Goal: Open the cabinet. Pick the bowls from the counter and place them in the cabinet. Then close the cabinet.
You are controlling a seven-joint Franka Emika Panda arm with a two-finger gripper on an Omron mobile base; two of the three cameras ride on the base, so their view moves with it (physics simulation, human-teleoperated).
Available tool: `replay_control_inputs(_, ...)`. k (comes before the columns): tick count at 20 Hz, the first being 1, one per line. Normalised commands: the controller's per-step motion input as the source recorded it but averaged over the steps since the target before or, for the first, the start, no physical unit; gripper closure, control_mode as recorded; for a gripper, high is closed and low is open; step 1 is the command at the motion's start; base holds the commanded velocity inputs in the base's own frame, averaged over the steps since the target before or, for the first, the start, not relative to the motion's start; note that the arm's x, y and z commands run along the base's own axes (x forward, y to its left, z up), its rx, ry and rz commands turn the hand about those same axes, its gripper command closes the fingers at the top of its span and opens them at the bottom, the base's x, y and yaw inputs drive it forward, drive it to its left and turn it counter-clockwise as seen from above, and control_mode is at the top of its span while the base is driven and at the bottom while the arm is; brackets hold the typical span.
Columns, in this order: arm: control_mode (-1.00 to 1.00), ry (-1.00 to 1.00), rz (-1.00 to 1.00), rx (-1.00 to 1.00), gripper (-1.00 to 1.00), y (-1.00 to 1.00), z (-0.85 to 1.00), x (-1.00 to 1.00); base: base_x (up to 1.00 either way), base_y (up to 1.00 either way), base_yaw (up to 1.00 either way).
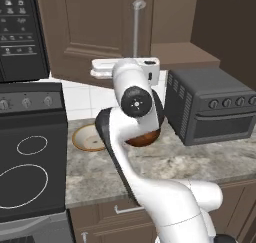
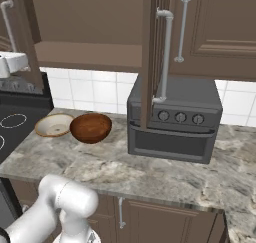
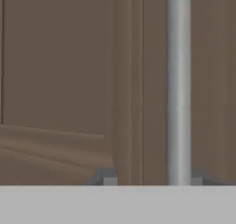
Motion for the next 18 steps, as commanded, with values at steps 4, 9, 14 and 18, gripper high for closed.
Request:
replay_control_inputs(4,-1.0,-0.03,-0.23,-0.1,1.0,1.0,-0.07,-0.82,0.0,0.0,0.0)
replay_control_inputs(9,-1.0,-0.08,-0.23,-0.09,1.0,1.0,-0.29,-0.43,0.0,0.0,0.0)
replay_control_inputs(14,-1.0,0.01,-0.24,-0.07,1.0,1.0,-0.23,0.01,0.0,0.0,0.0)
replay_control_inputs(18,-1.0,0.02,-0.16,-0.05,1.0,0.86,-0.08,0.11,0.0,0.0,0.0)
